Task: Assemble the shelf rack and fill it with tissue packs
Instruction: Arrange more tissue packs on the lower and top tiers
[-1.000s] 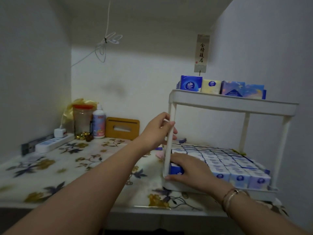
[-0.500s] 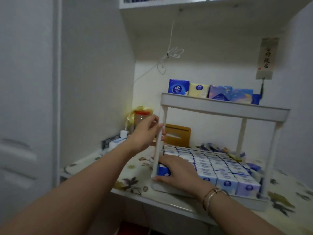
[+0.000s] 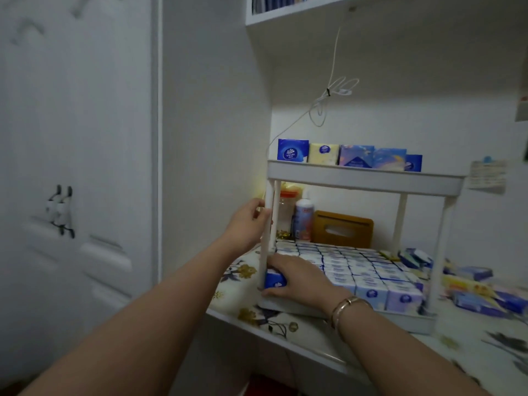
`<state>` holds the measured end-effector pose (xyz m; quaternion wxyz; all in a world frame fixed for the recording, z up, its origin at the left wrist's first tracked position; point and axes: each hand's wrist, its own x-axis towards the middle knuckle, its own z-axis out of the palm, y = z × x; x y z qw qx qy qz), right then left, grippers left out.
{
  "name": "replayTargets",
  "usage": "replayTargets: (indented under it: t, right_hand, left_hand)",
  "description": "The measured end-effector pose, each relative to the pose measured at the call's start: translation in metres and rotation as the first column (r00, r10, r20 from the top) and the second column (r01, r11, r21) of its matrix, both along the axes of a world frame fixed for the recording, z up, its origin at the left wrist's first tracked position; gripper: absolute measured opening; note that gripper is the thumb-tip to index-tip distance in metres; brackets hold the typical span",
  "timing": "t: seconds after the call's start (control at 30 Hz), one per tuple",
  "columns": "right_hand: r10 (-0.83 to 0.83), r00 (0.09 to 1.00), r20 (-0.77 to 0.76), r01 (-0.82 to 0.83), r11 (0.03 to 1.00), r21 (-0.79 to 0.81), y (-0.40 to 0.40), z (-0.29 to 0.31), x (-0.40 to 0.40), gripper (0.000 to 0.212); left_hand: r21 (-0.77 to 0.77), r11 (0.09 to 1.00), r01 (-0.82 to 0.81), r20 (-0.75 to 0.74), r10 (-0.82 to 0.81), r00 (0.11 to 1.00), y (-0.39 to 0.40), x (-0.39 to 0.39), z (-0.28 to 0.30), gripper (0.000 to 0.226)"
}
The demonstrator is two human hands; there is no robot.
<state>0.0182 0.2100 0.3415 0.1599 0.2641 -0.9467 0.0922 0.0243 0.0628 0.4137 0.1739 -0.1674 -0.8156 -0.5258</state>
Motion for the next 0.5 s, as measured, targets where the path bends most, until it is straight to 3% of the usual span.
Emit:
replayTargets:
  t: [0.13,0.33,0.4,0.5]
  right_hand:
    - [-0.055,0.998,-0.025,0.055,0.998,-0.005,0.022,0.012,0.023,0.071]
    - [-0.146,0.986,-0.08,0.142,0.988,-0.056,0.087,0.026,0.075,0.07]
    - [-0.181,0.976,-0.123,0.168,0.98,-0.109,0.115,0.024,0.096,0.062]
    - [-0.26,0.944,-0.201,0.218,0.954,-0.208,0.161,0.017,0.126,0.036]
  left_hand:
    - [-0.193,0.973,-0.13,-0.011,0.13,0.991,-0.002,0.01,-0.003,0.034]
    - [-0.301,0.917,-0.263,0.113,0.308,0.945,0.014,0.028,-0.019,0.022]
    - [-0.311,0.934,-0.177,0.165,0.237,0.957,0.036,0.037,-0.021,0.022]
    - [-0.266,0.961,0.078,0.246,-0.01,0.969,0.086,0.057,-0.023,0.02]
